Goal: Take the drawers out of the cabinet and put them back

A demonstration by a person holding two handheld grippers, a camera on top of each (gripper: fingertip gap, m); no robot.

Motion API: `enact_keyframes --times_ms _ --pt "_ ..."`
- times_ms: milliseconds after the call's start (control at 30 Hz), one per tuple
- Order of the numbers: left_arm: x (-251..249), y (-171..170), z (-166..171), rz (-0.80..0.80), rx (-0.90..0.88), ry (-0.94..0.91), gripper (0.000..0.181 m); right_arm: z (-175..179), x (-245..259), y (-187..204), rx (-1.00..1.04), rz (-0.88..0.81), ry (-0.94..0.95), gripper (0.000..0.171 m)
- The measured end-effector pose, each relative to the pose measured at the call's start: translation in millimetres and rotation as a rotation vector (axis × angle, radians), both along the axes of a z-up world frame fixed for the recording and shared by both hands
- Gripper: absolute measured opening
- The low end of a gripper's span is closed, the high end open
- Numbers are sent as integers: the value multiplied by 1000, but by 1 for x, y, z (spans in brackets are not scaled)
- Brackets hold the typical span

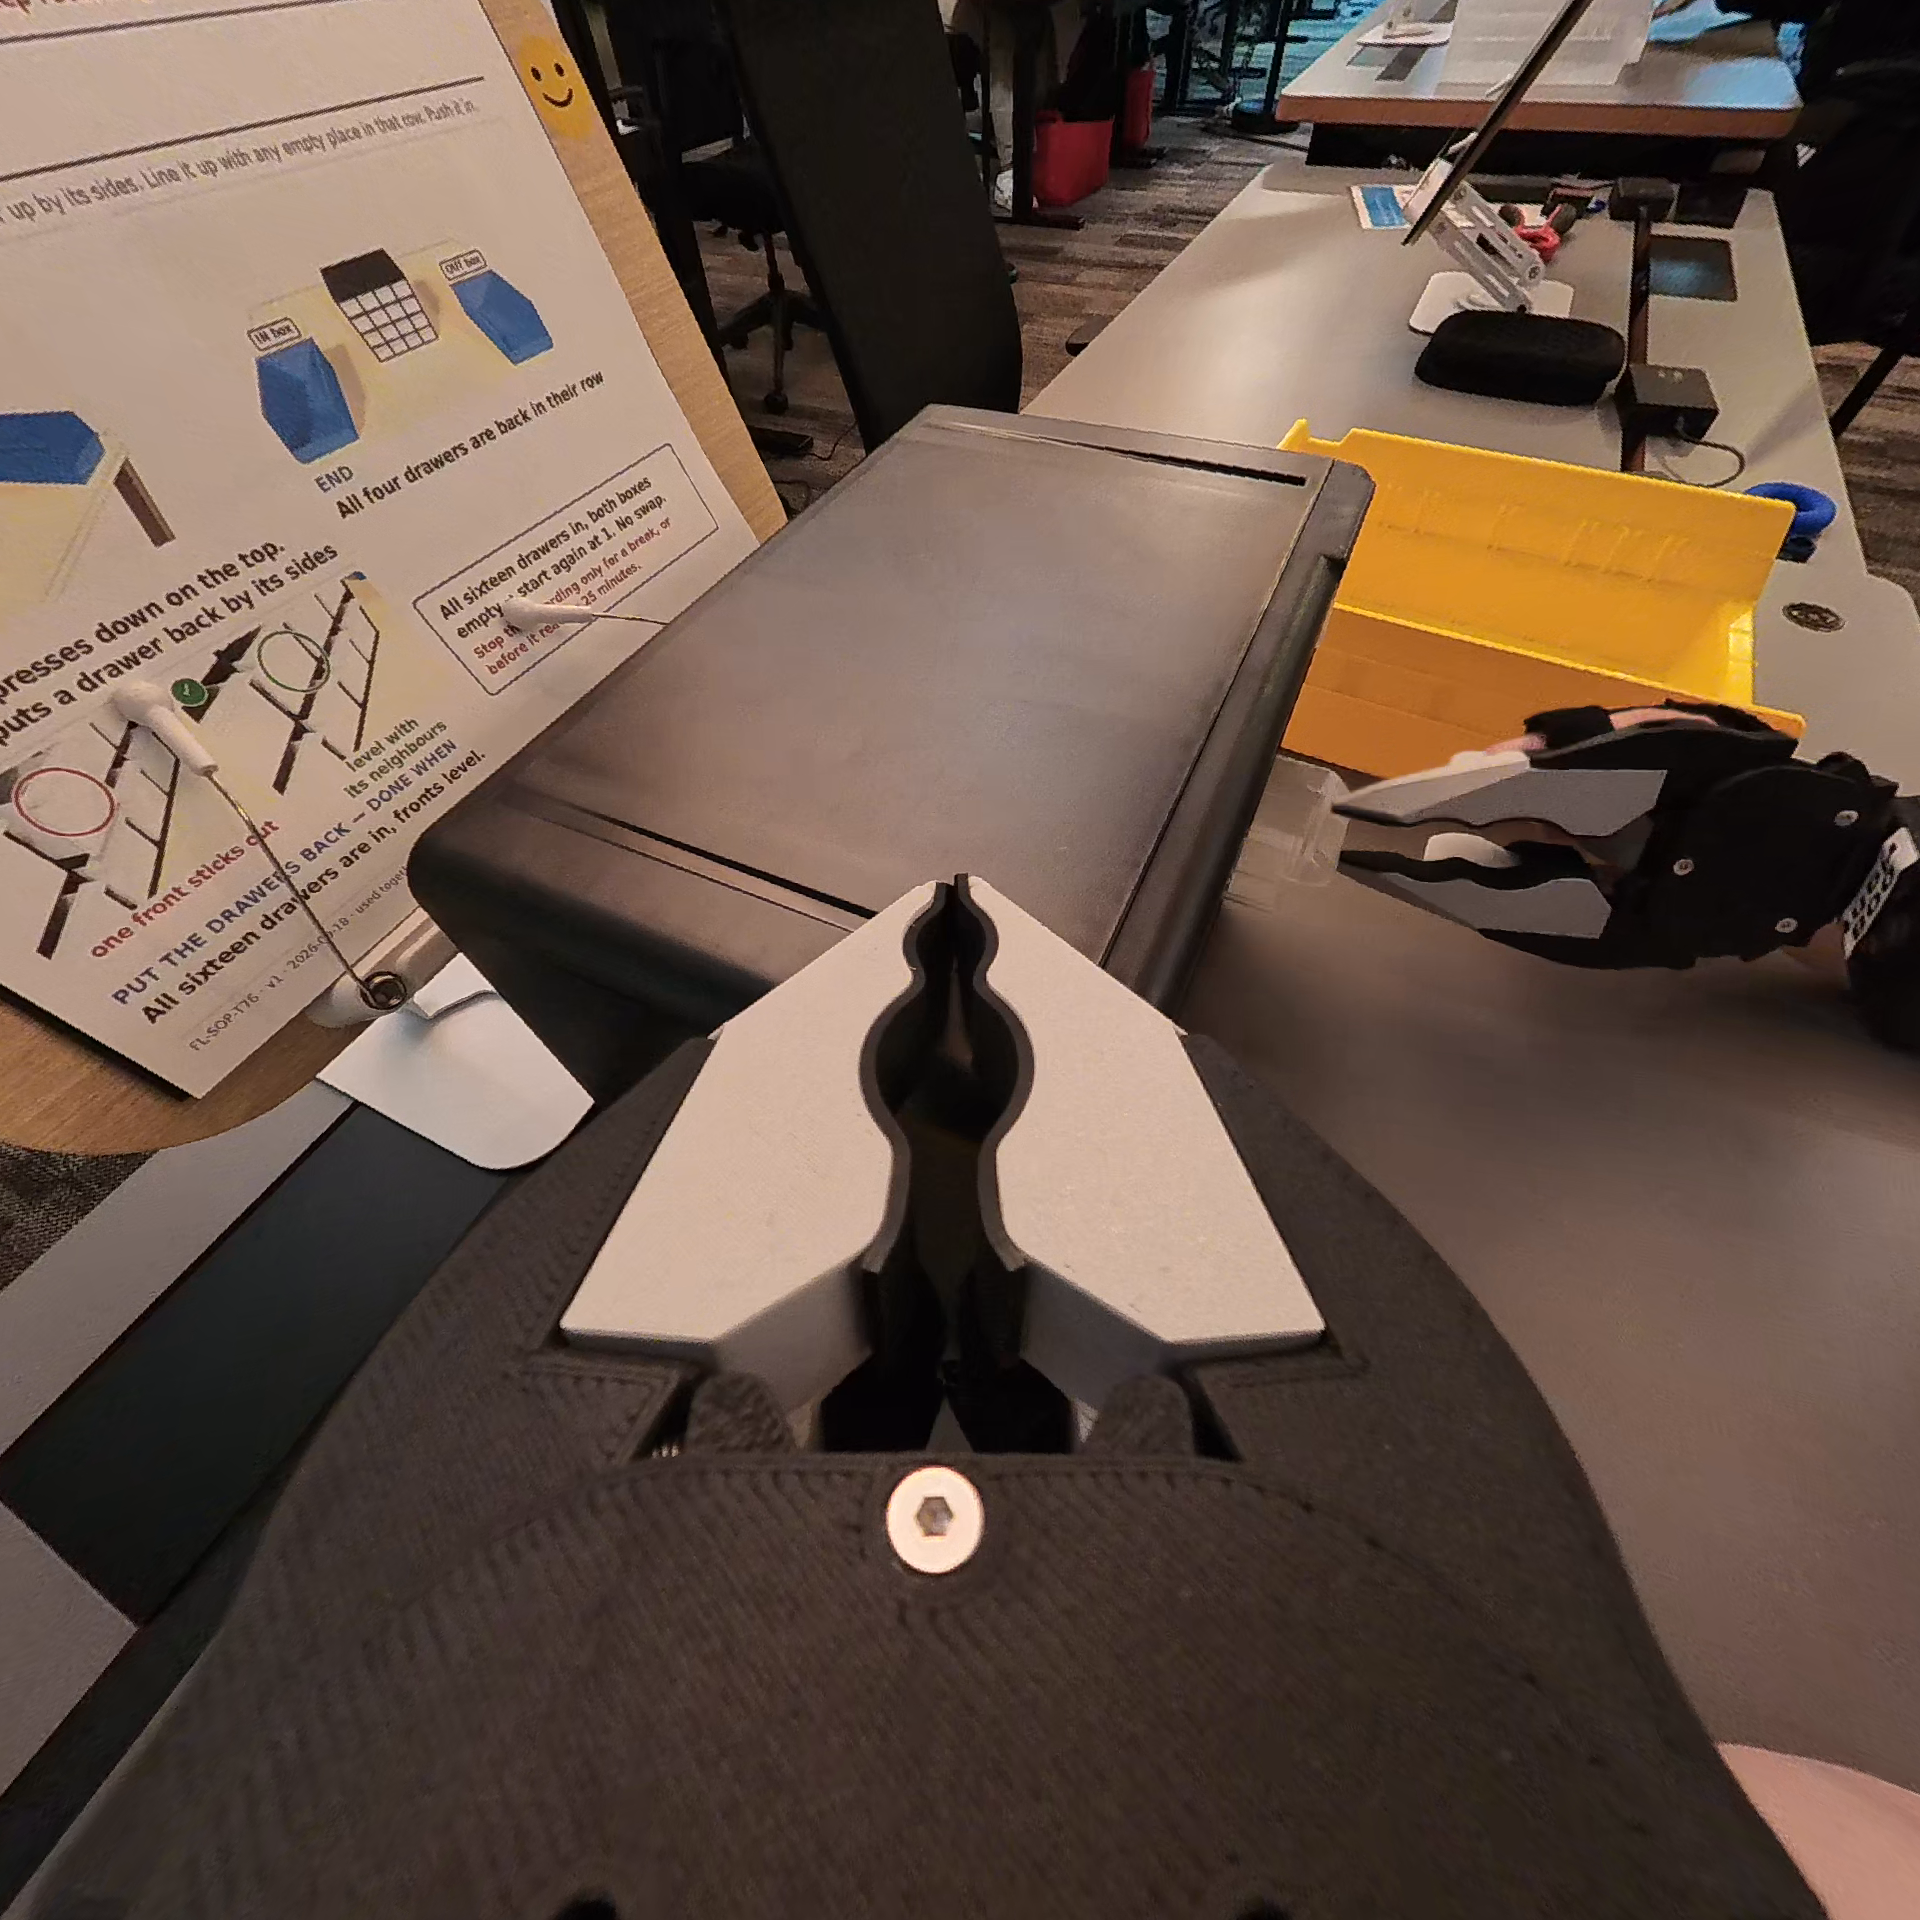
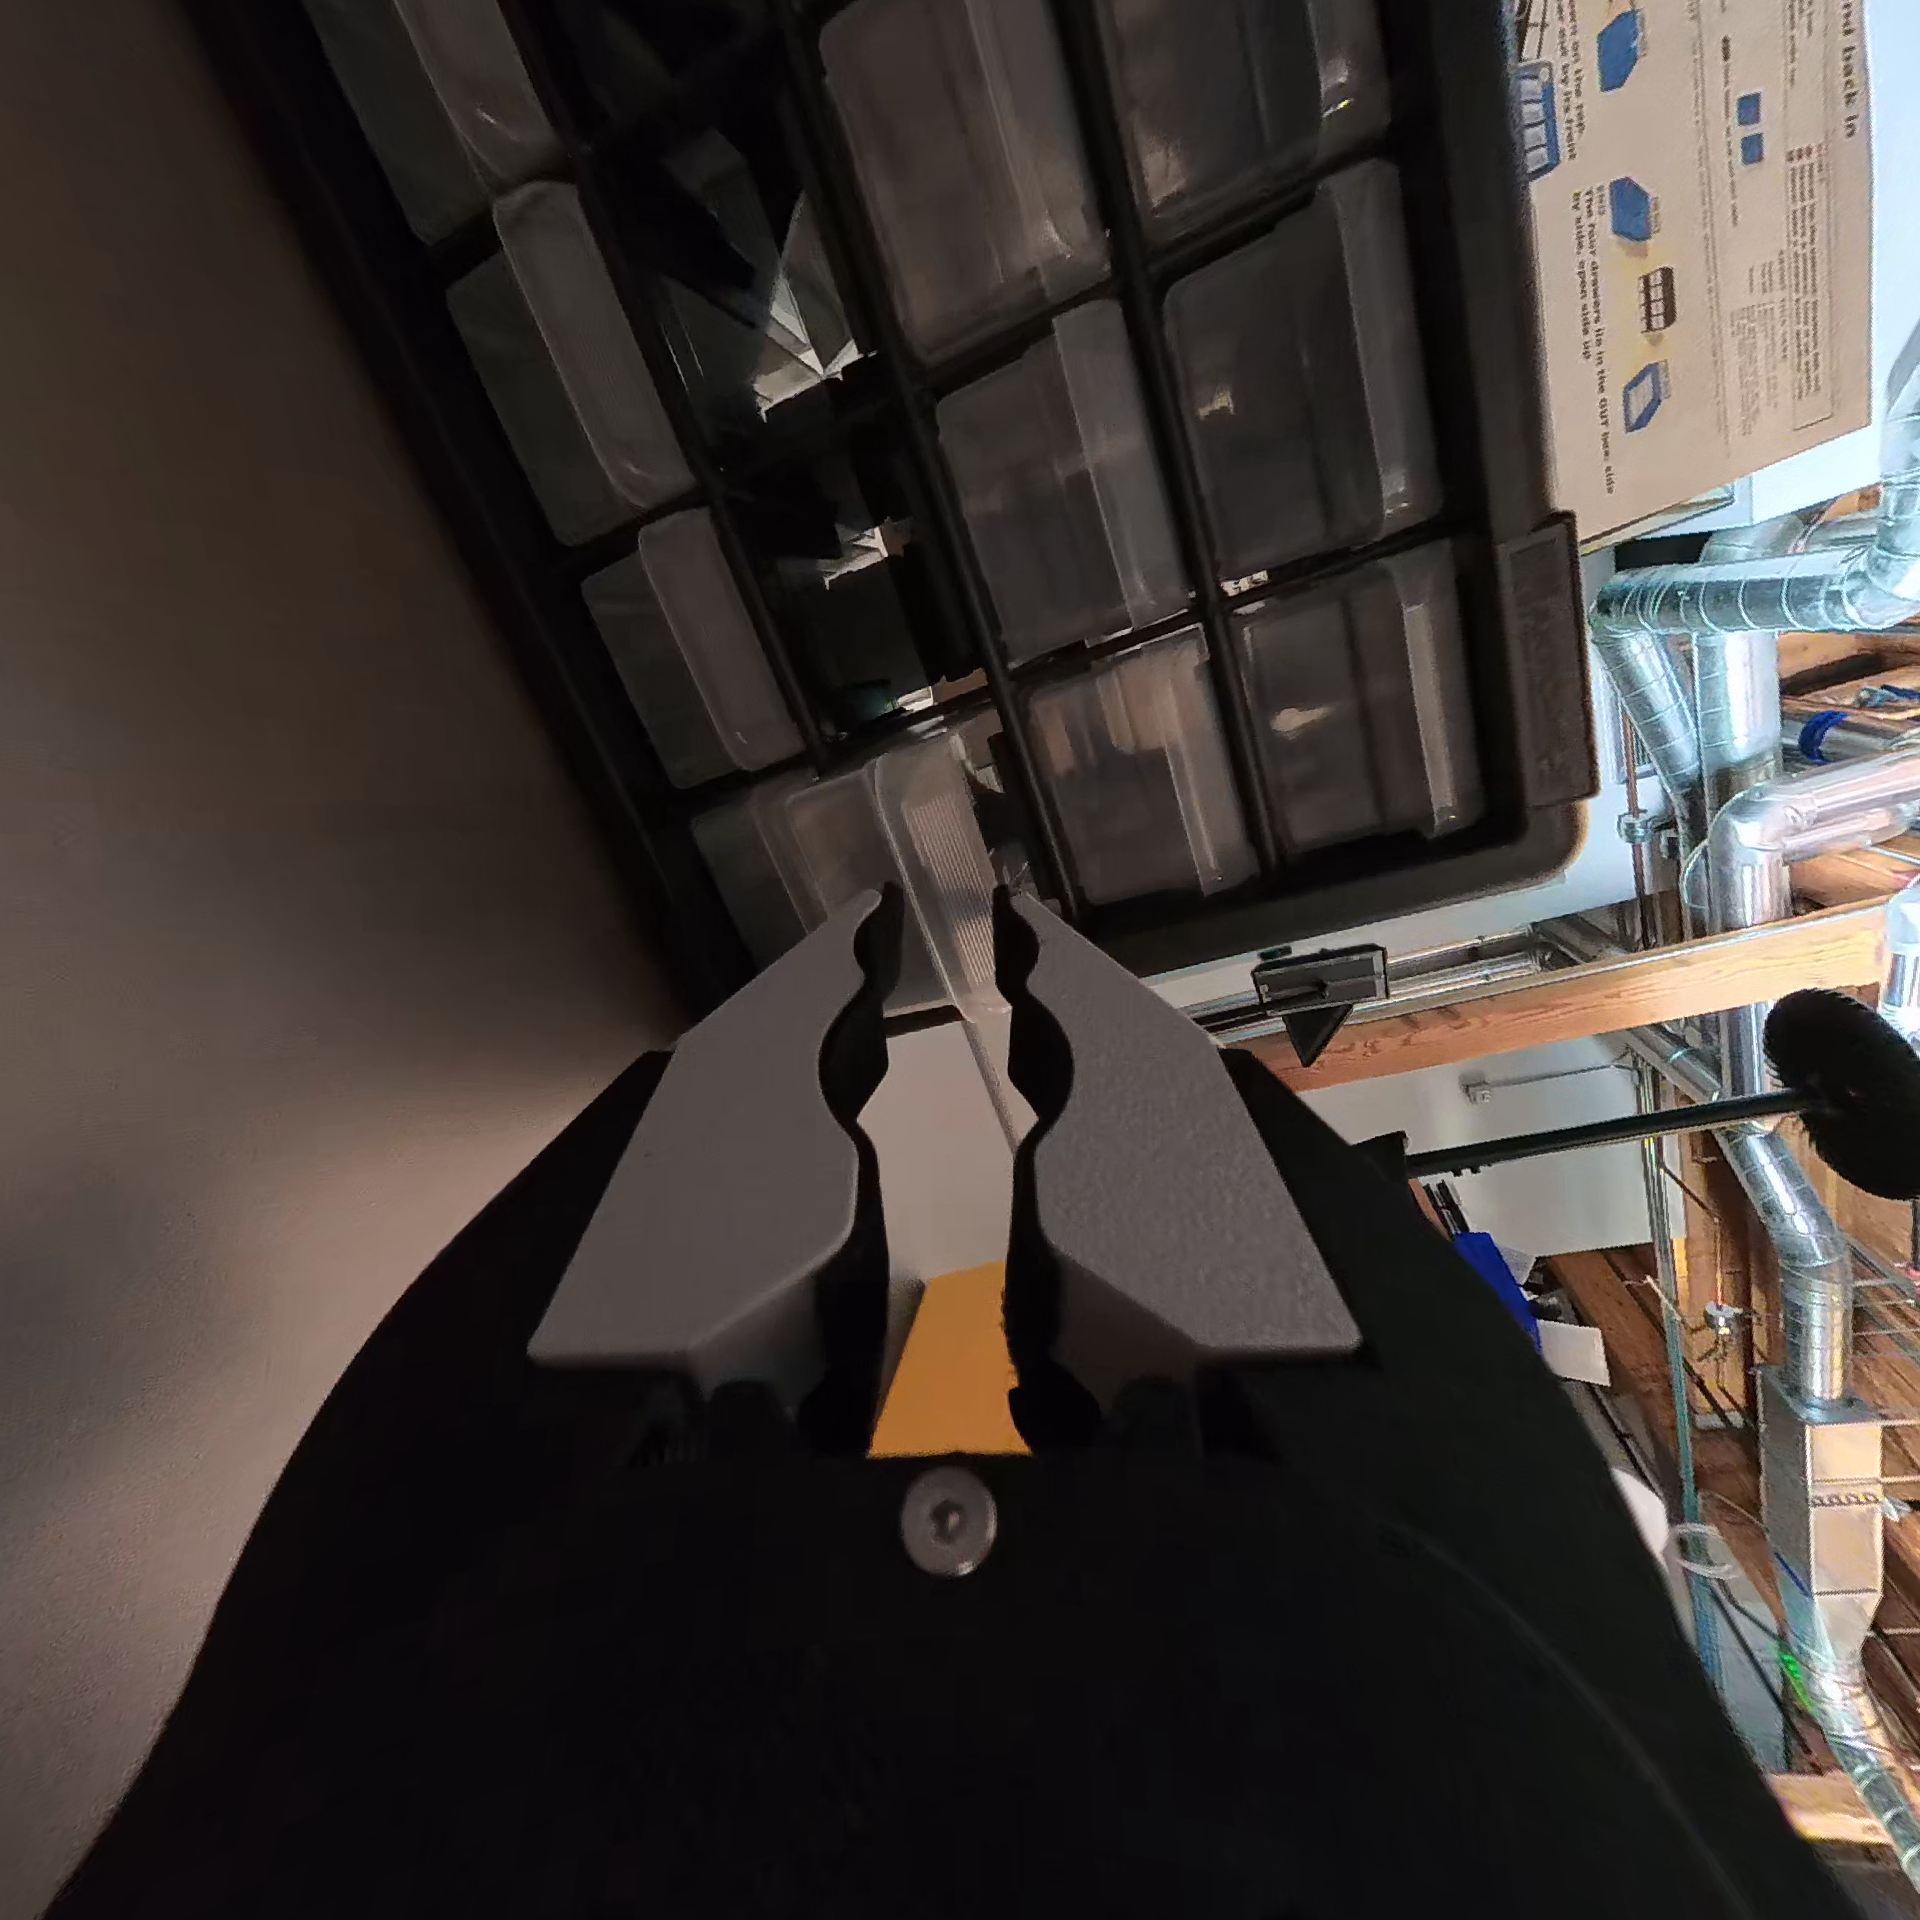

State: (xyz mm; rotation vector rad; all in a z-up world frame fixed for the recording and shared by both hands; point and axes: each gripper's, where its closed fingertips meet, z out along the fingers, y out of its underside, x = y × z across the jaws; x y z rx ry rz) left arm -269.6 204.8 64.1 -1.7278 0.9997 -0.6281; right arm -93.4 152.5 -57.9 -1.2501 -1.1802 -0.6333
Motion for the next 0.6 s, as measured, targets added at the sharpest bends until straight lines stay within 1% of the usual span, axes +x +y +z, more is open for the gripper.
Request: enact_keyframes --times_ms 33,267,400,467,533,600 --pt "0 0 0 1 1 1 0 1 0 0 -1 0 10 15" --pt "0 0 0 3 2 5 0 2 -2 14 -14 -29 25 15" --pt "0 0 0 1 1 1 0 1 -7 4 -2 7 12 15" --pt "0 0 0 1 0 0 0 -5 -11 1 -25 22 1 6" --pt "0 0 0 2 1 2 0 -7 -8 8 -34 -12 1 0" --pt "0 0 0 3 3 3 0 -11 -6 16 -67 -33 18 0"
